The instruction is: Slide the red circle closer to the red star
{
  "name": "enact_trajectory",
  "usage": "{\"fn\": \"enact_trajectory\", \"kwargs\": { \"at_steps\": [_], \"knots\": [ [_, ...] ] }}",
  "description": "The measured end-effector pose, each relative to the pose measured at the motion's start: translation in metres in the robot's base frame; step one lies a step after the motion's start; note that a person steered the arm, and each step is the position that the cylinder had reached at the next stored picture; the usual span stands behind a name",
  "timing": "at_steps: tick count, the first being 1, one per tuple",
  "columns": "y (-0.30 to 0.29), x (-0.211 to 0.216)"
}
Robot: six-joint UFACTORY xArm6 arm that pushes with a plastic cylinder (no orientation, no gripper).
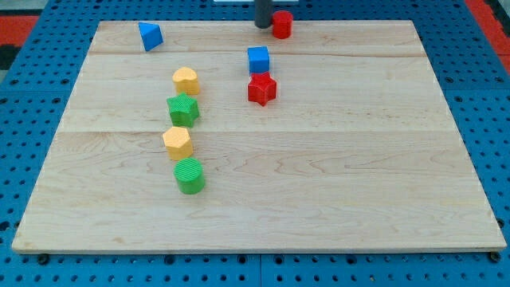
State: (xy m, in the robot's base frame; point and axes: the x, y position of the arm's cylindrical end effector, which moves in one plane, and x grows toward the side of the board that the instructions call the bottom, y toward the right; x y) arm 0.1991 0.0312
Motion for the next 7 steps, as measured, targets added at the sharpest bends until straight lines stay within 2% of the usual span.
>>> {"fn": "enact_trajectory", "kwargs": {
  "at_steps": [1,2,3,4,5,7],
  "knots": [
    [0.051,0.029],
    [0.079,0.079],
    [0.161,0.061],
    [0.165,-0.007],
    [0.154,-0.007],
    [-0.018,-0.004]
  ]
}}
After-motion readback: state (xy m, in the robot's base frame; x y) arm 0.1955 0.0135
